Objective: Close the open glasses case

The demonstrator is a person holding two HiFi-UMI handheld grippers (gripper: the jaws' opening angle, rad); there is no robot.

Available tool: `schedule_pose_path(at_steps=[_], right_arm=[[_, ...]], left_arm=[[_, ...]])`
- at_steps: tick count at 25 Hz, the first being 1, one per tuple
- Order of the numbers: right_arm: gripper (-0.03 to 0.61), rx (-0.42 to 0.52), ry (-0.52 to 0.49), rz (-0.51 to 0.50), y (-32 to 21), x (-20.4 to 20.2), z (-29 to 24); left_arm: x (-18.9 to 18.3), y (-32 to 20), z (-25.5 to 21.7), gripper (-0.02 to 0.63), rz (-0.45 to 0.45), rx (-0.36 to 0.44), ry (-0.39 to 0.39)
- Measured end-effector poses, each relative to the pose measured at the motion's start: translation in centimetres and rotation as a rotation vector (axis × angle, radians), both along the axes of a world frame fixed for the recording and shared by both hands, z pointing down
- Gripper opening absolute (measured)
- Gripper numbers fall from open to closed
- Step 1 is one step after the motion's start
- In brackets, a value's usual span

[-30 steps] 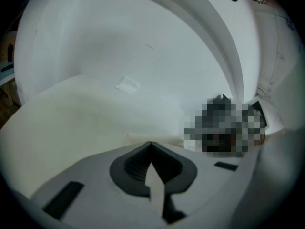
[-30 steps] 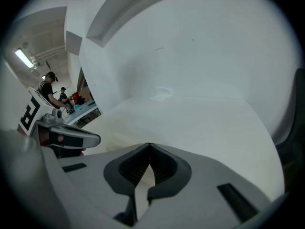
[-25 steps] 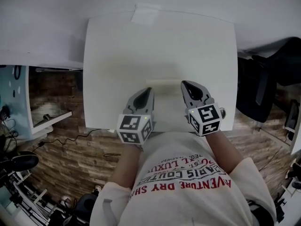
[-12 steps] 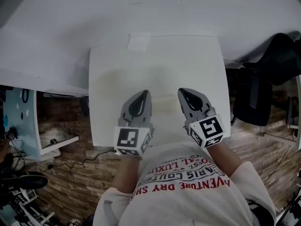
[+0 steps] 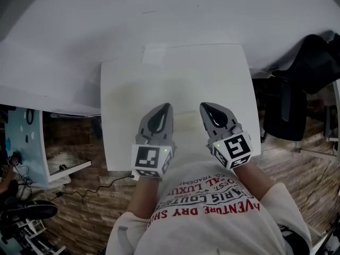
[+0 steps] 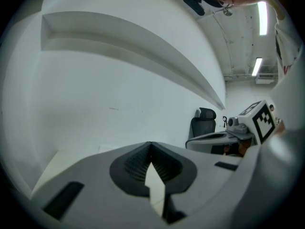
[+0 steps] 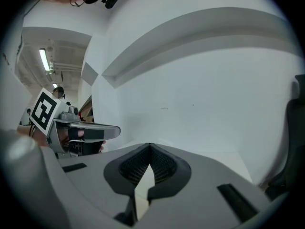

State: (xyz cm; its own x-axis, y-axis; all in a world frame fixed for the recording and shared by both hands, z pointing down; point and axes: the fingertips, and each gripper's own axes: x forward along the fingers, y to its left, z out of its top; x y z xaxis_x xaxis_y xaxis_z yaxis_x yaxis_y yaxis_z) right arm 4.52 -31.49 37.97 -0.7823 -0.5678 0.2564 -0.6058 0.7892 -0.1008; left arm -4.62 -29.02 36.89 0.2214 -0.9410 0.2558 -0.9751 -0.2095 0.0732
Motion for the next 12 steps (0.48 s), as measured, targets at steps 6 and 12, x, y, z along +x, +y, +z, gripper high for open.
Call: schedule_pose_path(at_steps=[6,12], right_arm=[[0.012,-0.024,0.013,-0.007,0.2,-0.4,0.7],[0.012,-0.034,0.026,0.003,0.2,-0.4,1.1]], left_arm=[[-0.2,0.4,0.7,-0.002,-0.006,-0.015,0.009],[-0.2,0.7,0.9,-0.002,-0.014,-0.021,0.014]])
